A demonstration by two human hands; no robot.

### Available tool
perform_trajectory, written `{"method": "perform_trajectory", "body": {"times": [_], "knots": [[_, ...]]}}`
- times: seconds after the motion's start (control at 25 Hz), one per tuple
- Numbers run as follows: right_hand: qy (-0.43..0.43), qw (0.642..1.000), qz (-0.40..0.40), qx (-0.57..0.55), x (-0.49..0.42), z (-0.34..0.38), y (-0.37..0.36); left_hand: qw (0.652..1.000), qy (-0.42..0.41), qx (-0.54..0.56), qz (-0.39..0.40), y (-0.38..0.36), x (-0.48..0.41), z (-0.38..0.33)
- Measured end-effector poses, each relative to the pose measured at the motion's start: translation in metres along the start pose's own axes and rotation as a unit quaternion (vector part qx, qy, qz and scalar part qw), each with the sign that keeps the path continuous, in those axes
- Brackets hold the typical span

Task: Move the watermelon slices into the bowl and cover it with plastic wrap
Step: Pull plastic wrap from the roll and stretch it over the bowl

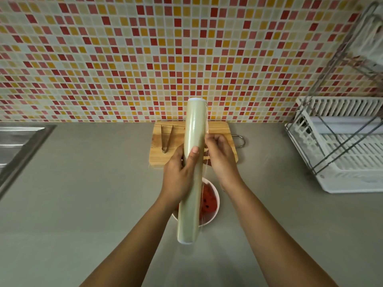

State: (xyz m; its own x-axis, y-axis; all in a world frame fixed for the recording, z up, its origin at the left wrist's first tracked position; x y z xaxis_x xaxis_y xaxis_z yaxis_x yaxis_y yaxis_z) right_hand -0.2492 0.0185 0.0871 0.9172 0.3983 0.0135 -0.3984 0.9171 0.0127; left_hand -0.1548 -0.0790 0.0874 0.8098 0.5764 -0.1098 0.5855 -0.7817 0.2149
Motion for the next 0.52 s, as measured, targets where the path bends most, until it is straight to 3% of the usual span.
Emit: {"method": "perform_trajectory", "body": {"times": [0.24,0.4,0.52], "knots": [[0.112,0.993,-0.034,0.034,-0.017,0.047,0.009,1.0,0.0,-0.02,-0.01,0.0,0.004,0.006],[0.06,0.985,-0.14,-0.086,-0.017,0.037,0.031,1.0,0.02,-0.001,-0.023,0.004,0.005,0.012],[0.015,0.996,-0.049,-0.078,-0.018,0.028,0.016,0.999,0.008,-0.022,-0.038,0.012,0.004,0.01]]}}
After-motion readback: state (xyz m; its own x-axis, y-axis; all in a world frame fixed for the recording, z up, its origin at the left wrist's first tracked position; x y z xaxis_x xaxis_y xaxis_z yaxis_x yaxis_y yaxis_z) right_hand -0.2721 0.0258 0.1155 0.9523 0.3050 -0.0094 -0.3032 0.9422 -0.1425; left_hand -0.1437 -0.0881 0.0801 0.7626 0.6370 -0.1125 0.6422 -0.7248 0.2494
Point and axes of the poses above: each hand's wrist, its own x-axis away from the middle knuckle, its own y-axis out of the back of the hand, z = x × y, the point moved 10 cm from there along -x, towards the middle knuckle, and after that the axes turned 1 degree about z, right-handed, at the moved point
